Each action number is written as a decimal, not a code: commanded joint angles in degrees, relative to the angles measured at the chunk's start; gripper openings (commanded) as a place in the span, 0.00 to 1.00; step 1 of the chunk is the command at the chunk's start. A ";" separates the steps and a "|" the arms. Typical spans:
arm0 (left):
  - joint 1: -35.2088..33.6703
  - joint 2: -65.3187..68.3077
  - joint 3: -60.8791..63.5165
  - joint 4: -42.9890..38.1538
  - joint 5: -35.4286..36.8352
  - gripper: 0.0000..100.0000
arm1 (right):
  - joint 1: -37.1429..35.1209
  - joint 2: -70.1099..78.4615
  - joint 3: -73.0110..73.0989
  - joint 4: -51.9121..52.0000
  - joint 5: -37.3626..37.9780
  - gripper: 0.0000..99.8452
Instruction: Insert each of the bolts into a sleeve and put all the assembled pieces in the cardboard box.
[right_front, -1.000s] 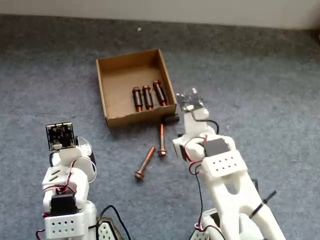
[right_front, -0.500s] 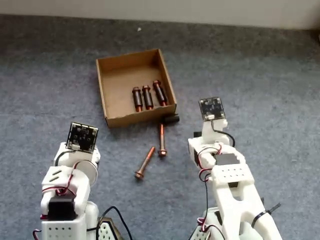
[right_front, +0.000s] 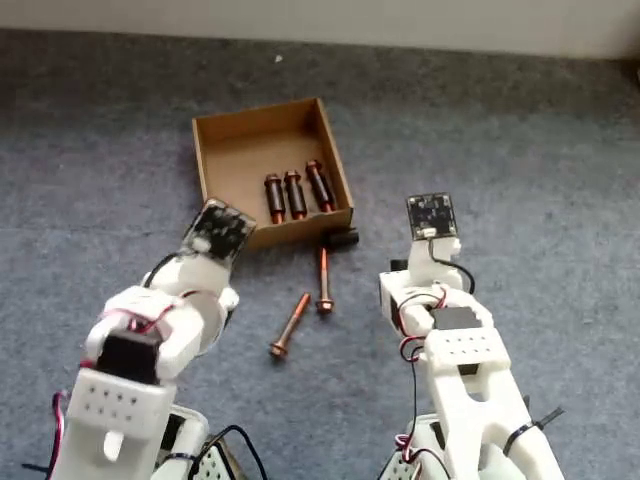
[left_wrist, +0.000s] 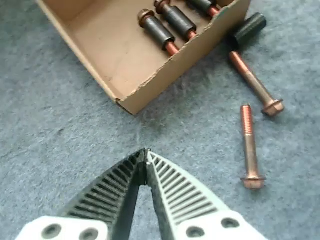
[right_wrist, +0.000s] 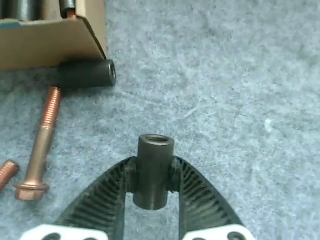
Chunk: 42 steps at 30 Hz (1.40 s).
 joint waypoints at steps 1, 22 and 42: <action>5.49 16.84 -8.84 0.18 -0.79 0.04 | 2.07 -2.15 -0.57 -1.54 -0.62 0.01; 13.41 52.53 -23.69 -5.36 4.31 0.15 | 2.68 -2.15 -0.57 -1.54 -0.62 0.01; 17.45 71.60 -26.68 -12.66 10.73 0.09 | 2.68 -2.15 -0.57 -1.54 -0.26 0.01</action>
